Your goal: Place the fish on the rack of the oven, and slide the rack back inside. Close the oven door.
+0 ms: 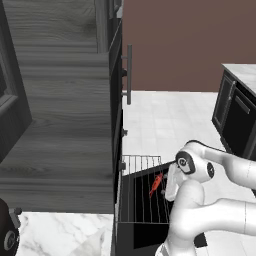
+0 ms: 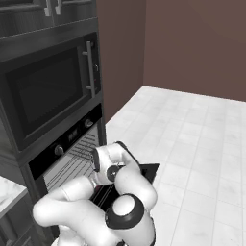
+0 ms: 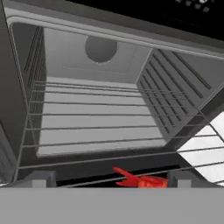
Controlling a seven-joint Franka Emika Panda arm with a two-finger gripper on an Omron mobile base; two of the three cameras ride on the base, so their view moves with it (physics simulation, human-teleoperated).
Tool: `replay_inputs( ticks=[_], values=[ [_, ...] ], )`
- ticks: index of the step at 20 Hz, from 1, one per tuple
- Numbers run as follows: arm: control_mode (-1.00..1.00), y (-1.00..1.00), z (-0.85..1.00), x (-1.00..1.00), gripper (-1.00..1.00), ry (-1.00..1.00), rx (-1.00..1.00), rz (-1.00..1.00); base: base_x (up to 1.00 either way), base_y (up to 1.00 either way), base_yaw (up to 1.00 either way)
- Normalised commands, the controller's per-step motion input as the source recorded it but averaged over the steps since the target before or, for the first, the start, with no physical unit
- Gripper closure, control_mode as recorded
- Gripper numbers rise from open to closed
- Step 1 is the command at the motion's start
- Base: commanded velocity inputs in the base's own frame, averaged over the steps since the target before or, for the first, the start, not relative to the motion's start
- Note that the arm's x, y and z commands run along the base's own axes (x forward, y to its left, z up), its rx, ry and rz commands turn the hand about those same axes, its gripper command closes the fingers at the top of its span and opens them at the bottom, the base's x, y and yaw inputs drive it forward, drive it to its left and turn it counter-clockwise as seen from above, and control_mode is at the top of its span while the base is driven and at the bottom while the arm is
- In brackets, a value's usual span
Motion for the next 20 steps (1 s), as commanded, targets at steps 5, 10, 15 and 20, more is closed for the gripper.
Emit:
replay_inputs(
  ticks=[5,10,15,20],
  values=[
    [-1.00,-0.53,0.15,-0.12,-1.00,0.04,-0.17,0.15,0.00,0.00,0.00],
    [-1.00,-0.72,0.31,-0.27,-1.00,0.06,-0.14,0.03,0.00,0.00,0.00],
    [-1.00,-0.85,0.37,-0.29,-1.00,0.05,-0.07,0.00,0.00,0.00,0.00],
    [-1.00,-0.98,0.17,-0.28,-1.00,0.03,-0.01,0.00,0.00,0.00,0.00]
  ],
)
